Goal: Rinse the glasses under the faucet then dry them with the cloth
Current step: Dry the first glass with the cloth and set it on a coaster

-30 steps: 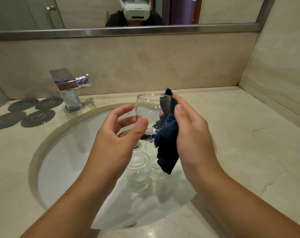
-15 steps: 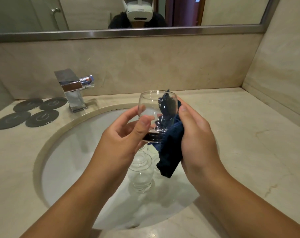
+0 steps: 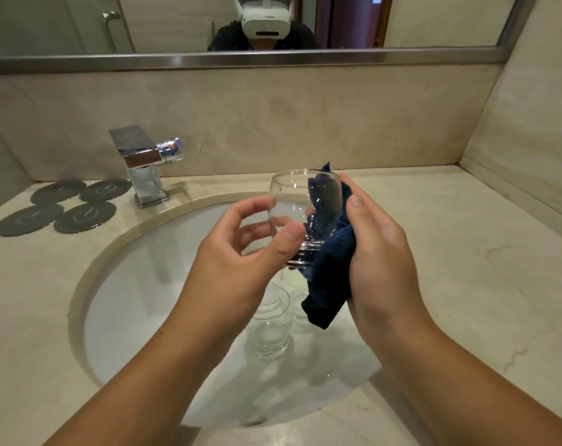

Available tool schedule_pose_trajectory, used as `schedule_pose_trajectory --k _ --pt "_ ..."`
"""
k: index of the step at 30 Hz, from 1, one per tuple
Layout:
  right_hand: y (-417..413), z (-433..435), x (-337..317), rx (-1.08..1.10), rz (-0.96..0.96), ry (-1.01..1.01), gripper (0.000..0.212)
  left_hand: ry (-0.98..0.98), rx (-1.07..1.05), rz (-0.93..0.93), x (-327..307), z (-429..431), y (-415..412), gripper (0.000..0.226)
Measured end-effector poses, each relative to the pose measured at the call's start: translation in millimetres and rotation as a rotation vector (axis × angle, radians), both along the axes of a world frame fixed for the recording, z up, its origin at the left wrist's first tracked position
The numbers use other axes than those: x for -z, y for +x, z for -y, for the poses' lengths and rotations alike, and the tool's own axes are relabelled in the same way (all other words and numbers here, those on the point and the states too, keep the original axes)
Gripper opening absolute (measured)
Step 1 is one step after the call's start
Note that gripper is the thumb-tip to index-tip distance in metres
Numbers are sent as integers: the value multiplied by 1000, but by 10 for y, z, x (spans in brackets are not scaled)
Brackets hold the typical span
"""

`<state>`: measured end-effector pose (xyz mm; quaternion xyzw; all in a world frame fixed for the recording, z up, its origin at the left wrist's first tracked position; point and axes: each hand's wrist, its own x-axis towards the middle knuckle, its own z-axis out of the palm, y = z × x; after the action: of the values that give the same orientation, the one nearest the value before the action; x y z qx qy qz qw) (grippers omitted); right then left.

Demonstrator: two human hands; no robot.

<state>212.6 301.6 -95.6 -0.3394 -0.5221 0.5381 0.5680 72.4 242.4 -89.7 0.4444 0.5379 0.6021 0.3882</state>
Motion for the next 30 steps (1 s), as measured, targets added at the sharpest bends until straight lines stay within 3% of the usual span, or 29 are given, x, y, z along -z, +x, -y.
schedule_pose_trajectory --k 3,10,15,22,27,30 --pt "0 -11 6 -18 -39 -38 43 -32 45 35 9 -10 -19 65" --pt "42 -16 18 34 40 33 34 39 -100 -123 10 11 20 49" --pt "5 56 -1 58 116 93 38 57 -92 -86 14 2 54 63" --pt "15 -16 22 -18 -10 -25 36 -28 55 74 -7 13 -25 67" --pt "31 -39 28 14 -9 -42 33 16 -89 -115 22 -10 -1 55" --pt "41 -14 26 29 2 -15 34 32 -95 -132 12 18 31 44"
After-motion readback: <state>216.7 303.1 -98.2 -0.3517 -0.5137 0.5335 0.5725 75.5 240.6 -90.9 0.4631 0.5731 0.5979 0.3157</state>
